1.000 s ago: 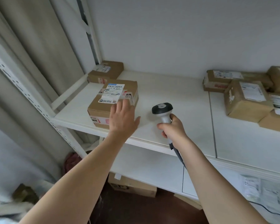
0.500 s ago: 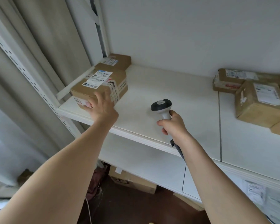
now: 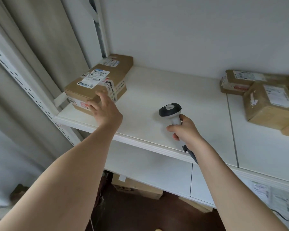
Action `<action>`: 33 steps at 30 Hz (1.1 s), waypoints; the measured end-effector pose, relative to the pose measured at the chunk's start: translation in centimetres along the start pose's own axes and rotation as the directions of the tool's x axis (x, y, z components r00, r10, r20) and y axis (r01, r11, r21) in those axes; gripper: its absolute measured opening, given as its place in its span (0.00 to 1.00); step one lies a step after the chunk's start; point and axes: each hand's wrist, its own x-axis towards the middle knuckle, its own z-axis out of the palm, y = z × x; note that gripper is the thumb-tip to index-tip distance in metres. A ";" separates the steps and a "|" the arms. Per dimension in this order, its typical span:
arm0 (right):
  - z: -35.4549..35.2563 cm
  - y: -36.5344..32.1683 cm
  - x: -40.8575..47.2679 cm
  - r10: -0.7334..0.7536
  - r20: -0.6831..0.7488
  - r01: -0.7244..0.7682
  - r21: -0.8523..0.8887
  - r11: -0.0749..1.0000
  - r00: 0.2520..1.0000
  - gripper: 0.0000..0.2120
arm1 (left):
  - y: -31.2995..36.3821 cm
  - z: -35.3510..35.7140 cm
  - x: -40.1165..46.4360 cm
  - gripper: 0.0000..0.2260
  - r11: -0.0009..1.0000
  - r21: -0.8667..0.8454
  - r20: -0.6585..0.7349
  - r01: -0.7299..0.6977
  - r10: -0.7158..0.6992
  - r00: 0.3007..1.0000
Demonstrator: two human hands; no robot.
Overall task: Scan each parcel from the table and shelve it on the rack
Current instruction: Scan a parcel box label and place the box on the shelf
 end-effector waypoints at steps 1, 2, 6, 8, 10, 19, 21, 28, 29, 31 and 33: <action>0.0 -0.1 0.1 -0.001 -0.002 0.001 -0.005 1.000 1.000 0.15 | -0.1 -0.1 0.6 0.42 1.000 -0.007 0.005 -0.001 0.001 1.000; 0.0 -0.3 0.3 -0.003 -0.004 0.003 -0.010 1.000 1.000 0.15 | -0.2 -0.3 1.1 0.41 1.000 -0.014 0.011 -0.004 0.004 1.000; -0.2 -0.7 0.9 -0.011 -0.030 0.011 -0.004 1.000 1.000 0.13 | -0.5 -0.7 2.9 0.42 0.999 -0.034 0.036 0.007 -0.006 0.999; -0.2 -0.8 1.2 -0.006 -0.048 0.006 -0.006 1.000 0.999 0.13 | -0.8 -0.6 3.7 0.44 0.999 -0.047 0.058 0.014 -0.011 0.998; -0.3 -0.8 1.4 0.001 -0.064 -0.001 -0.006 1.000 0.998 0.13 | -0.9 -0.4 4.5 0.44 0.998 -0.068 0.075 0.010 -0.005 0.997; -0.3 -0.6 2.1 0.009 -0.097 -0.012 -0.028 1.000 0.995 0.13 | 0.0 0.0 5.4 0.30 0.997 -0.073 0.134 0.027 -0.017 0.991; -0.4 -0.5 2.1 0.011 -0.103 -0.015 -0.033 0.999 0.995 0.12 | 0.0 0.1 5.1 0.28 0.996 -0.075 0.104 0.046 -0.038 0.994; -2.2 0.2 0.2 0.031 -0.150 -0.032 -0.008 0.999 0.988 0.11 | 5.3 0.7 0.8 0.24 0.977 -0.114 0.029 -0.183 0.187 0.982; -2.9 0.5 -0.4 0.038 -0.170 -0.038 0.003 0.999 0.985 0.11 | 6.7 0.9 0.1 0.22 0.963 -0.151 0.041 -0.224 0.232 0.972; -4.7 1.2 -2.1 0.050 -0.222 -0.044 0.031 0.999 0.974 0.10 | 9.7 1.3 -1.8 0.19 0.930 -0.200 0.060 -0.309 0.326 0.943; -7.1 2.1 -4.1 0.066 -0.283 -0.051 0.059 0.997 0.957 0.09 | 12.8 1.5 -4.0 0.19 0.893 -0.223 0.074 -0.390 0.415 0.907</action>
